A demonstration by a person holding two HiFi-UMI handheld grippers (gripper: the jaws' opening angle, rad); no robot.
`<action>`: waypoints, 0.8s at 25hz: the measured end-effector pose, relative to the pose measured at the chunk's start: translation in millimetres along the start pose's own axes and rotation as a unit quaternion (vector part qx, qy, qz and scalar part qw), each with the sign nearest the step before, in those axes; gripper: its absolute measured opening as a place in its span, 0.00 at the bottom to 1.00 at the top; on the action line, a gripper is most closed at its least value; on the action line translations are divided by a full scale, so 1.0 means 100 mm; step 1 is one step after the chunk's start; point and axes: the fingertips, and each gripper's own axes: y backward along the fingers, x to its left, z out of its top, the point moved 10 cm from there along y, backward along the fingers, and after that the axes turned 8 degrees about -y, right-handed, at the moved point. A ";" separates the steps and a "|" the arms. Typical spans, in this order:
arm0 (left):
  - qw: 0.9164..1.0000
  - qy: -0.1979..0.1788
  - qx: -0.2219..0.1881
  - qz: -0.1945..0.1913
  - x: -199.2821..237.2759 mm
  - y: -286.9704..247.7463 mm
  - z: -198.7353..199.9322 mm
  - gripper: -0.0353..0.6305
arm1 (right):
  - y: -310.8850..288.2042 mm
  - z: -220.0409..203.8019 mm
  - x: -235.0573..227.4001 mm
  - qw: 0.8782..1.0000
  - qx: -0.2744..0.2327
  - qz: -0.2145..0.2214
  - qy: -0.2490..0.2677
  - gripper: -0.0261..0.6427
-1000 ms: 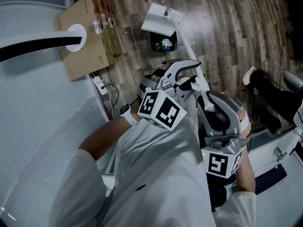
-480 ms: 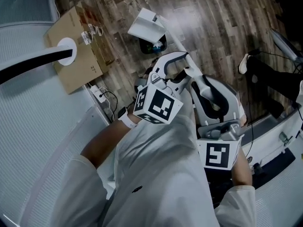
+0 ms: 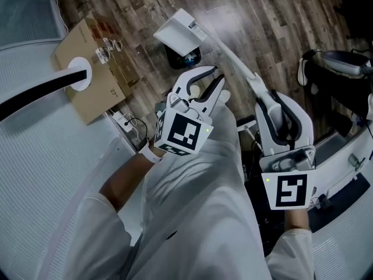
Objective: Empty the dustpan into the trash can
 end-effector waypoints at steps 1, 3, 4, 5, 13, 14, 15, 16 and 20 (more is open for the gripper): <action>1.000 0.002 -0.001 0.002 0.01 0.00 0.01 0.15 | 0.02 0.00 -0.03 1.000 -0.001 -0.008 -0.006 0.22; 1.000 0.007 -0.002 0.007 0.02 0.00 0.02 0.11 | 0.07 -0.01 -0.09 1.000 -0.006 -0.024 -0.014 0.22; 1.000 0.011 -0.003 0.011 0.02 0.00 0.02 0.10 | 0.09 -0.01 -0.13 0.999 -0.007 -0.032 -0.019 0.22; 1.000 0.014 -0.004 0.014 0.03 0.00 0.03 0.09 | 0.12 -0.03 -0.17 0.999 -0.005 -0.041 -0.025 0.22; 0.998 0.051 -0.010 0.044 0.17 0.06 0.03 0.06 | 0.25 -0.09 -0.56 0.991 -0.009 -0.109 -0.074 0.22; 0.997 0.054 -0.009 0.049 0.19 0.07 0.03 0.06 | 0.26 -0.10 -0.59 0.990 -0.008 -0.118 -0.080 0.22; 0.997 0.057 -0.008 0.053 0.21 0.08 0.02 0.06 | 0.26 -0.12 -0.62 0.988 -0.006 -0.126 -0.084 0.22; 0.997 0.060 -0.006 0.058 0.24 0.08 0.01 0.06 | 0.26 -0.15 -0.64 0.987 -0.003 -0.133 -0.089 0.22; 0.995 0.073 0.001 0.071 0.31 0.09 -0.04 0.06 | 0.22 -0.35 -0.73 0.981 0.011 -0.159 -0.115 0.22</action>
